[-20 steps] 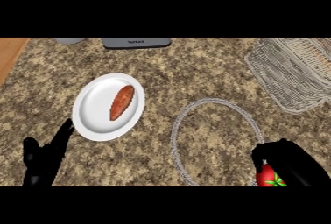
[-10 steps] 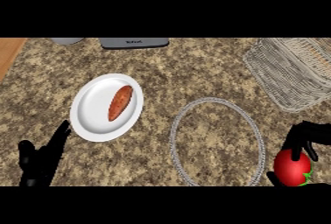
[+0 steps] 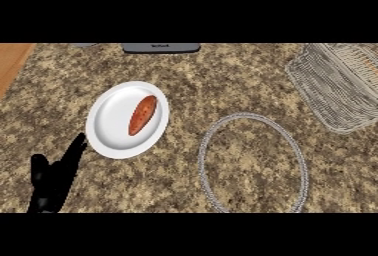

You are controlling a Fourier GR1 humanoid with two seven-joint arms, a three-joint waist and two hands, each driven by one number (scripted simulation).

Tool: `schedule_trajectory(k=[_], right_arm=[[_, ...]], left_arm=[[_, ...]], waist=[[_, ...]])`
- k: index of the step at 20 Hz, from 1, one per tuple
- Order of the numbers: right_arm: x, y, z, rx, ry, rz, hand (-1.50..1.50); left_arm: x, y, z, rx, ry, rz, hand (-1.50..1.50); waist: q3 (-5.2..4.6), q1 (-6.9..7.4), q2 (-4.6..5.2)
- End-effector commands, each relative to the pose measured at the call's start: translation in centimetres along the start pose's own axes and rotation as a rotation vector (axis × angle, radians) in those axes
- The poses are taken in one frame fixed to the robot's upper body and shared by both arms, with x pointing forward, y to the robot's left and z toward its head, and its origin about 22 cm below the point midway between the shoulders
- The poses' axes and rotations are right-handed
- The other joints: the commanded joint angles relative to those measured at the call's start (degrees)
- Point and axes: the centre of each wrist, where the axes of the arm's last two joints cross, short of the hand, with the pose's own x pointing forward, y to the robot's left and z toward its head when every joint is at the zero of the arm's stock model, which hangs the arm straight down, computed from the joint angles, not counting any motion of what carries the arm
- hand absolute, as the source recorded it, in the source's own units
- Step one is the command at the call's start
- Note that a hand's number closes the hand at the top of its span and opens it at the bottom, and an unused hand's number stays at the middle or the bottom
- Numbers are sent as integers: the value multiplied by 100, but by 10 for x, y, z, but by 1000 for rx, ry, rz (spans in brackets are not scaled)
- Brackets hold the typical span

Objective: Pick the tomato from the placemat and place it in the basket

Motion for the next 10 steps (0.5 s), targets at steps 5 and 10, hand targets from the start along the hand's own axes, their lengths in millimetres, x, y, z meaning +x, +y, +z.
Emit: schedule_trajectory(k=[5,10], right_arm=[[13,-84,-45,-81,101,21,150],[-12,-93,-66,-91,145,40,150]], left_arm=[[-21,-12,-3,-37,127,16,0],[-16,-16,-16,-44,141,12,0]], waist=[[-64,224,100],[-60,234,123]])
